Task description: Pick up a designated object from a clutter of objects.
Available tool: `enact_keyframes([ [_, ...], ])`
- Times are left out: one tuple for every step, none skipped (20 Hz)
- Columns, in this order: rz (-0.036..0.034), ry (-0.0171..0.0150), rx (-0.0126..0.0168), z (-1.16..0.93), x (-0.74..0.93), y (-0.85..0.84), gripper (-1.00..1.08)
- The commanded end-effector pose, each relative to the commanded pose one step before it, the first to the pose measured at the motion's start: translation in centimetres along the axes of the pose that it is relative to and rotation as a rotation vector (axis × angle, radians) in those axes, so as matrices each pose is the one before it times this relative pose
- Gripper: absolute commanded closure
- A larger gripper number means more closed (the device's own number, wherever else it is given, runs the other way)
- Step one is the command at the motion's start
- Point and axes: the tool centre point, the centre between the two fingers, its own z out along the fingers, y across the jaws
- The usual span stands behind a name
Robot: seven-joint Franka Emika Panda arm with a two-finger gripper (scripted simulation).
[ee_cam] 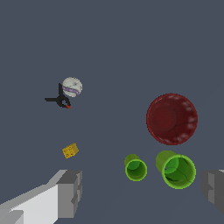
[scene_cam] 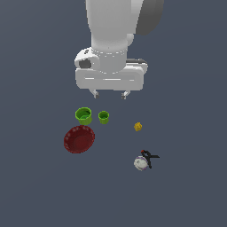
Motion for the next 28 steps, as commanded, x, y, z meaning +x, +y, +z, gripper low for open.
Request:
enact_keyframes([
  [0.00000,0.00000,0.00000,0.000,0.000,0.001,-0.20],
  [0.00000,0.00000,0.00000,-0.014,-0.017,-0.027,-0.20],
  [-0.00007,-0.00074,0.00135,0.000,-0.026,-0.038,-0.20],
  [-0.00004,-0.00098,0.00169,-0.014,-0.052,-0.075,-0.20],
  [-0.00001,-0.00140,0.00217,-0.019,-0.073,-0.103,-0.20],
  [0.00007,-0.00150,0.00199,-0.008,-0.065,-0.084,-0.20],
  [0.00015,-0.00125,0.00133,0.003,-0.043,-0.048,-0.20],
  [0.00019,-0.00094,0.00071,0.014,-0.019,-0.012,-0.20],
  [0.00000,0.00000,0.00000,-0.002,-0.003,0.007,-0.20],
  [-0.00029,0.00104,-0.00051,-0.021,0.015,-0.012,-0.20],
  [-0.00043,0.00111,-0.00010,-0.033,0.003,-0.033,-0.20],
  [0.00000,0.00000,0.00000,-0.005,-0.007,-0.003,-0.20],
  [0.00069,-0.00181,0.00021,0.059,0.001,0.055,-0.20],
  [0.00132,-0.00333,0.00023,0.108,0.001,0.105,-0.20],
  [0.00192,-0.00484,0.00030,0.157,0.001,0.155,-0.20],
  [0.00252,-0.00634,0.00040,0.206,0.001,0.205,-0.20],
  [0.00313,-0.00787,0.00052,0.256,0.003,0.254,-0.20],
  [0.00373,-0.00936,0.00068,0.304,0.003,0.302,-0.20],
  [0.00432,-0.01086,0.00086,0.352,0.003,0.349,-0.20],
  [0.00490,-0.01230,0.00105,0.398,0.003,0.397,-0.20],
  [0.00548,-0.01375,0.00127,0.445,0.004,0.444,-0.20],
  [0.00607,-0.01524,0.00153,0.492,0.005,0.493,-0.20],
  [0.00669,-0.01680,0.00183,0.543,0.006,0.544,-0.20],
  [0.00732,-0.01837,0.00218,0.592,0.007,0.596,-0.20],
  [0.00793,-0.01993,0.00258,0.642,0.009,0.647,-0.20],
  [0.00856,-0.02151,0.00303,0.692,0.011,0.699,-0.20],
  [0.00916,-0.02306,0.00354,0.740,0.013,0.751,-0.20],
  [0.00977,-0.02462,0.00410,0.789,0.016,0.803,-0.20],
])
